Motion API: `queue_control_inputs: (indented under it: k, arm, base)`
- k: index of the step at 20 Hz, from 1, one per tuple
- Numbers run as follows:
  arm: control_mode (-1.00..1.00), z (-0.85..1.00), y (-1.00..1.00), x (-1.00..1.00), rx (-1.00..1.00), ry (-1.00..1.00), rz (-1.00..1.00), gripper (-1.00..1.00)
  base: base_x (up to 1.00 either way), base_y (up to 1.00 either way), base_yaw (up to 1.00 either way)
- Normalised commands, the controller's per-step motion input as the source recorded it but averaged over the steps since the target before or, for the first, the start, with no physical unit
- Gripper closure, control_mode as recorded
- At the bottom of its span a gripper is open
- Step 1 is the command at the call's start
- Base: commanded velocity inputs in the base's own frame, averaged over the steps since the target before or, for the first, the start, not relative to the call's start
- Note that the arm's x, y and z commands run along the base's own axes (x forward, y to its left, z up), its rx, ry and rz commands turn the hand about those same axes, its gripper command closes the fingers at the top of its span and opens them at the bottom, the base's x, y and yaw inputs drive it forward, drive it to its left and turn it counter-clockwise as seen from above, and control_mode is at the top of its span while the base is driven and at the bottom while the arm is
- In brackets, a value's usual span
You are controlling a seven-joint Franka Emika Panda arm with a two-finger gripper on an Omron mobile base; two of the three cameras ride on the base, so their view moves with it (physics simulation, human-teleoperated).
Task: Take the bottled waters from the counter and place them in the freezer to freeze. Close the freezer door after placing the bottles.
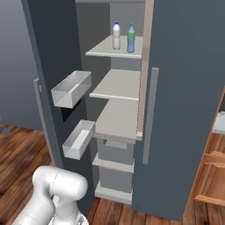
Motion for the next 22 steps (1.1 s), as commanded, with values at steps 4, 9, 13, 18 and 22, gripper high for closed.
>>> queue_control_inputs:
  k: [4, 9, 13, 18, 22]
  arm:
    - [-1.00, 0.00, 1.00, 0.14, -0.21, -0.05, -0.02, -1.00]
    - [-1.00, -0.05, 0.90, 0.20, -0.25, -0.12, -0.05, -1.00]
    - [-1.00, -0.34, 0.65, 0.04, -0.21, -0.31, 0.00, -1.00]
    - [-1.00, -0.24, 0.24, 0.03, -0.18, -0.38, 0.00, -1.00]
    - [-1.00, -0.21, 0.01, 0.29, -0.10, -0.32, 0.00, -1.00]
  base:
    - [0.00, 0.00, 0.00]
    - [0.00, 0.00, 0.00]
    - [0.00, 0.00, 0.00]
    - [0.00, 0.00, 0.00]
    - [0.00, 0.00, 0.00]
